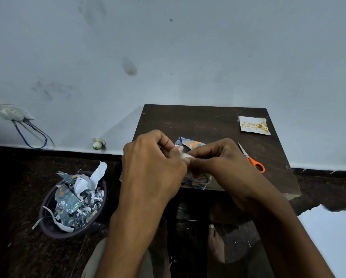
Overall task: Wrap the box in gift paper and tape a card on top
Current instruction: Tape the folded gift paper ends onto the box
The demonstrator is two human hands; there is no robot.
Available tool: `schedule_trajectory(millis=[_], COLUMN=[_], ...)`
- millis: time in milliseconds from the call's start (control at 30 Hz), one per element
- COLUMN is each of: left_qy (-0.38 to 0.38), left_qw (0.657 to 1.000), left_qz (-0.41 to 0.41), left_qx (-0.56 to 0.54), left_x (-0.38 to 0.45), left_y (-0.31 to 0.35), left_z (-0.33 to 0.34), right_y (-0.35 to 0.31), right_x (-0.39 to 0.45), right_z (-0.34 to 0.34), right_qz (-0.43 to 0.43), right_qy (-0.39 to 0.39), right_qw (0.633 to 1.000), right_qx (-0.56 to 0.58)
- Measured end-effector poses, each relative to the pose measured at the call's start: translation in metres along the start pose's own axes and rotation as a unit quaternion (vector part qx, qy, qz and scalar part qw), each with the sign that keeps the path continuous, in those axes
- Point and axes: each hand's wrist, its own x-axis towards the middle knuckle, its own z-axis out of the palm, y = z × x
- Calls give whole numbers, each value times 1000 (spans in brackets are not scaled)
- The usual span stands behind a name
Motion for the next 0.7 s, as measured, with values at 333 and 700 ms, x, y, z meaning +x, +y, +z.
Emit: schedule_trajectory(millis=[333,700], left_qy=[35,-14], left_qw=[991,981], left_qz=[38,-16], left_qx=[121,191], left_x=[-11,-10], left_y=[11,14], left_z=[-7,-18], right_y=[0,-3], right_x=[-2,-5], right_z=[11,21], right_qz=[-16,-41], right_qy=[18,16], right_qw=[996,978], right_qx=[-85,-202])
